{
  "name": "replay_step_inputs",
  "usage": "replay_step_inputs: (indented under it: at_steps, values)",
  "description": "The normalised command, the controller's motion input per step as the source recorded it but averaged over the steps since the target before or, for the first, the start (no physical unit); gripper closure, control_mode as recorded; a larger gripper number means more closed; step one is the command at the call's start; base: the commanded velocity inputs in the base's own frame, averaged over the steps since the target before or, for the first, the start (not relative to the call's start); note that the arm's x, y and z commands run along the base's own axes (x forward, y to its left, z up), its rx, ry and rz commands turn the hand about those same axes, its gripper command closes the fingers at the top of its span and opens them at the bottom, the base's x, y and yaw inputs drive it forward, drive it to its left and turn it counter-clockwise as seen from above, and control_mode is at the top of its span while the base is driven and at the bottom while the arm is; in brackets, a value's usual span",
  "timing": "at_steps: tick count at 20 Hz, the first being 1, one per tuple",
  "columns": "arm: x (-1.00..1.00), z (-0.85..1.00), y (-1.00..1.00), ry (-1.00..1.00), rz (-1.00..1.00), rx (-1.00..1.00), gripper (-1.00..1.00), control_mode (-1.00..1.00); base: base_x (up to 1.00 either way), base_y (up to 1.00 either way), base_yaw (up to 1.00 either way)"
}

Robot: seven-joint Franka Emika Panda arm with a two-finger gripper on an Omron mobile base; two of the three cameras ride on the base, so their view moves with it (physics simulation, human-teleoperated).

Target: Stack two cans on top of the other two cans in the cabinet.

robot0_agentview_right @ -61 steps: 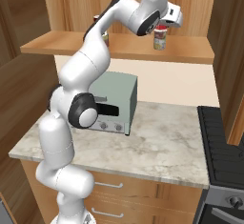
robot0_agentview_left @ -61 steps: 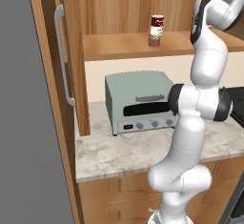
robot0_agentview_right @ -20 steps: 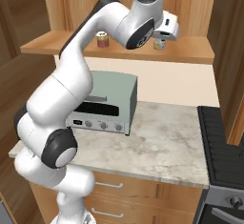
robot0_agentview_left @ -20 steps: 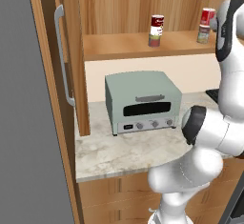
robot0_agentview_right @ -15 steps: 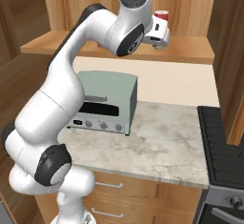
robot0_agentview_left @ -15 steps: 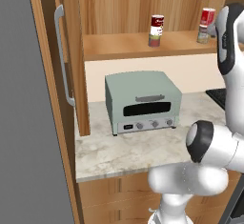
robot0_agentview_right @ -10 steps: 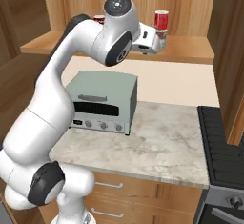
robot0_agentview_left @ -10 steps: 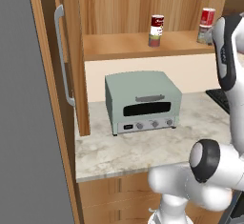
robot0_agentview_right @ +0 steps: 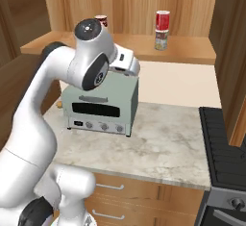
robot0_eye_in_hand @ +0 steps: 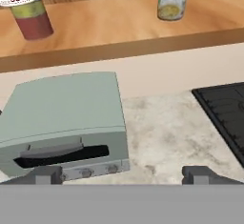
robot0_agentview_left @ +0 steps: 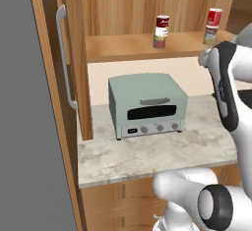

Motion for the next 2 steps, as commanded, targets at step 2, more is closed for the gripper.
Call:
replay_step_inputs:
  at_steps: [2]
  values:
    - [-0.26, -0.45, 0.47, 0.18, -0.01, 0.0, -1.0, -1.0, 0.0, 0.0, 0.0]
